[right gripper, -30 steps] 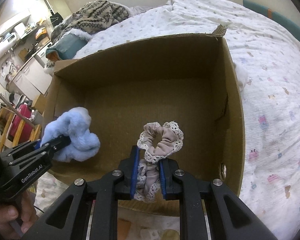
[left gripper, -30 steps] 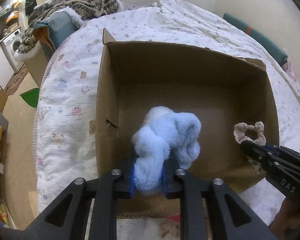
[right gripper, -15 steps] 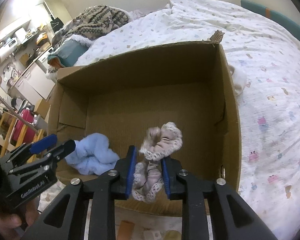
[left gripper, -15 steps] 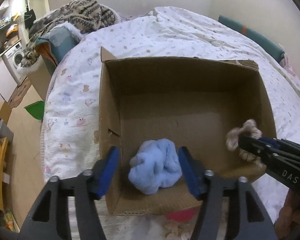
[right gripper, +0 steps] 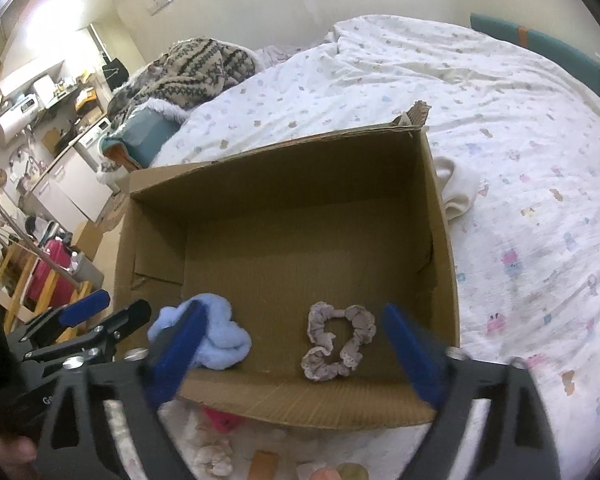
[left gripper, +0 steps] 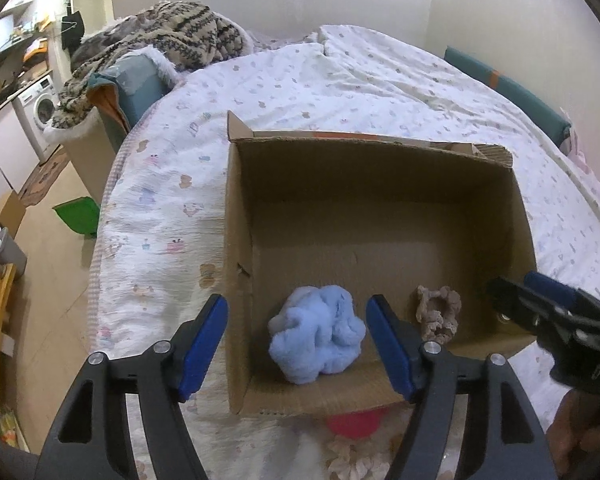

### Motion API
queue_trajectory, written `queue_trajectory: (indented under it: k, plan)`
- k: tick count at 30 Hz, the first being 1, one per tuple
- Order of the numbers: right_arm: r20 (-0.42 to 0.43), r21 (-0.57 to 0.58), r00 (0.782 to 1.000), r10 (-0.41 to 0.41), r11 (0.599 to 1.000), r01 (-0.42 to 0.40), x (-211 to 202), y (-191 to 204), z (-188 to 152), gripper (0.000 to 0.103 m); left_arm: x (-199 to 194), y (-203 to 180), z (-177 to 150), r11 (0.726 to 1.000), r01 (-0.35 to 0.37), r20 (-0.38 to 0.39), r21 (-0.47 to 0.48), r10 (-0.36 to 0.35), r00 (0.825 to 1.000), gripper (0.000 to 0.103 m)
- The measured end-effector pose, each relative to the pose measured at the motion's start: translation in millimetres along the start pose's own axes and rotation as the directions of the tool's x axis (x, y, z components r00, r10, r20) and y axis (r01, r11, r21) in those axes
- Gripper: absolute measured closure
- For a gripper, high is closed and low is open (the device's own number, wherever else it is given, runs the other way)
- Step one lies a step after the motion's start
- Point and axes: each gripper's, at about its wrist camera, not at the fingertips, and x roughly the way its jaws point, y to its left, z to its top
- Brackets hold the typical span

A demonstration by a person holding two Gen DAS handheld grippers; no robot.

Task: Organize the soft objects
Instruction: 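Carry both items into the box and open both tools to release, then lift both tools back toward the remaining items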

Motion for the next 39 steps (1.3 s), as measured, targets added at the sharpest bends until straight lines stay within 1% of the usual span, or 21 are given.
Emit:
queue_trajectory:
  k: [4, 9, 17, 20, 24, 29, 33, 37, 39]
  plan:
    - [0.008, 0.008, 1.000, 0.008, 1.000, -0.008, -11, 4, -6, 0.000, -10, 5, -3, 1.000, 0.011, 0.018, -0.021, -0.011, 1.000, 0.034]
    - [0.041, 0.034, 0.999, 0.011, 0.999, -0.012, -29, 1, -12, 0.000, -20, 12, -9, 0.999, -0.008, 0.023, -0.054, 0.009, 1.000, 0.034]
    - [0.077, 0.033, 0.997, -0.016, 0.999, 0.013, -51, 1, -25, 0.000, -41, 12, -25, 0.999, 0.005, 0.033, -0.031, -0.004, 0.999, 0.034]
    - [0.074, 0.025, 0.997, -0.033, 0.999, 0.031, -57, 1, -30, 0.000, -45, 13, -32, 0.999, 0.004, 0.009, -0.034, -0.004, 1.000, 0.034]
    - [0.061, 0.036, 0.998, -0.033, 0.999, 0.031, -62, 0, -38, 0.000, -48, 15, -45, 0.999, 0.025, -0.027, -0.045, -0.026, 0.999, 0.034]
    - [0.037, 0.043, 0.998, -0.049, 0.998, 0.047, -66, 0, -49, 0.000, -52, 17, -59, 0.998, 0.026, -0.066, -0.065, -0.030, 0.997, 0.034]
    - [0.016, 0.059, 0.998, -0.061, 0.996, 0.060, -69, -2, -58, 0.000, -54, 17, -67, 0.997, 0.035, -0.083, -0.075, -0.041, 0.996, 0.034]
    - [-0.011, 0.066, 0.997, -0.075, 0.995, 0.075, -70, -3, -67, 0.000, -52, 18, -75, 0.995, 0.034, -0.116, -0.093, -0.044, 0.992, 0.034]
    - [-0.023, 0.066, 0.997, -0.078, 0.995, 0.079, -69, -3, -70, 0.000, -49, 19, -79, 0.993, 0.046, -0.143, -0.109, -0.062, 0.988, 0.034]
